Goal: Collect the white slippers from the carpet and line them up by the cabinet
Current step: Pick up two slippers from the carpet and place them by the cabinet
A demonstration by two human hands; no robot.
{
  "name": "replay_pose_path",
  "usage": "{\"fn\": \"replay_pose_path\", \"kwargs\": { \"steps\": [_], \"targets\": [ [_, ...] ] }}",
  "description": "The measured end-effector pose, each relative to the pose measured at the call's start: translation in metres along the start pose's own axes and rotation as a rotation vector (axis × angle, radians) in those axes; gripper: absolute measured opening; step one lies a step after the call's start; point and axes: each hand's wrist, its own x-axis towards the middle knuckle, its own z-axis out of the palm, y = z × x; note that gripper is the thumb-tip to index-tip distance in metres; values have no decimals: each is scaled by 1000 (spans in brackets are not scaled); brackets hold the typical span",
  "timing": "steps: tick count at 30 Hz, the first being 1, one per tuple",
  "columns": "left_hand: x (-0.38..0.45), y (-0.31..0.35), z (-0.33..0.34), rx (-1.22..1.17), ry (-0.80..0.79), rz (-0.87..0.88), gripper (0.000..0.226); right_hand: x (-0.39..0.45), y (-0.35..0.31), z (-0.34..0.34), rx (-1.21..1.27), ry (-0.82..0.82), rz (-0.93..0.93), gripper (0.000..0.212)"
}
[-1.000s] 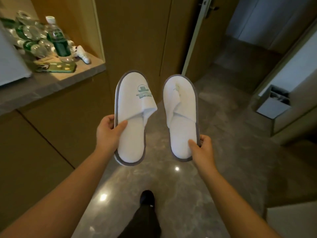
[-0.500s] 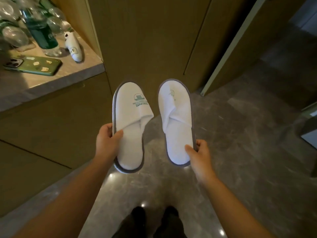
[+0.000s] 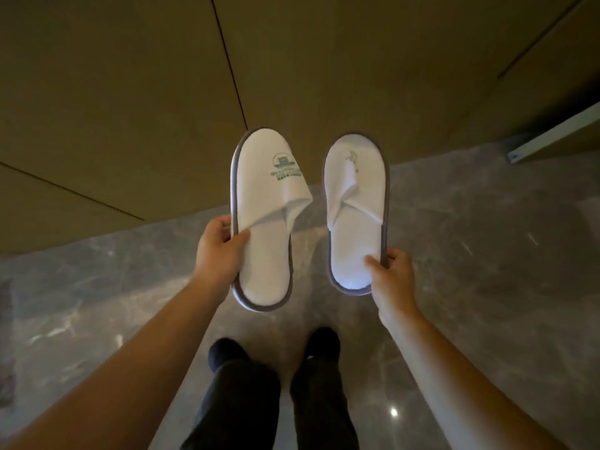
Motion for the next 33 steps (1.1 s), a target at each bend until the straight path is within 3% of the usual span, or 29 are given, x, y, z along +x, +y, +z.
{"fn": "replay_pose_path", "kwargs": {
  "steps": [6, 15, 22, 27, 29, 31, 33],
  "targets": [
    [93, -110, 71, -16, -7, -40, 19, 109, 104, 61, 39, 1, 35, 17],
    [238, -285, 141, 99, -68, -4, 19, 277, 266, 143, -14, 32, 69, 33],
    [310, -340, 178, 68, -56, 18, 18, 364, 322, 178, 46, 137, 62, 37],
    [313, -346, 171, 0, -40, -7, 15, 350, 318, 195, -355, 214, -139, 67],
    [310, -344, 167, -37, -58, -18, 15, 325, 310, 210, -205, 47, -187, 65],
    [310, -345, 165, -82, -102, -23, 15, 302, 302, 233, -24, -256, -95, 59],
    [312, -346, 162, -118, -136, -18, 12, 290, 298, 255, 62, -431, -1, 54]
  ]
}}
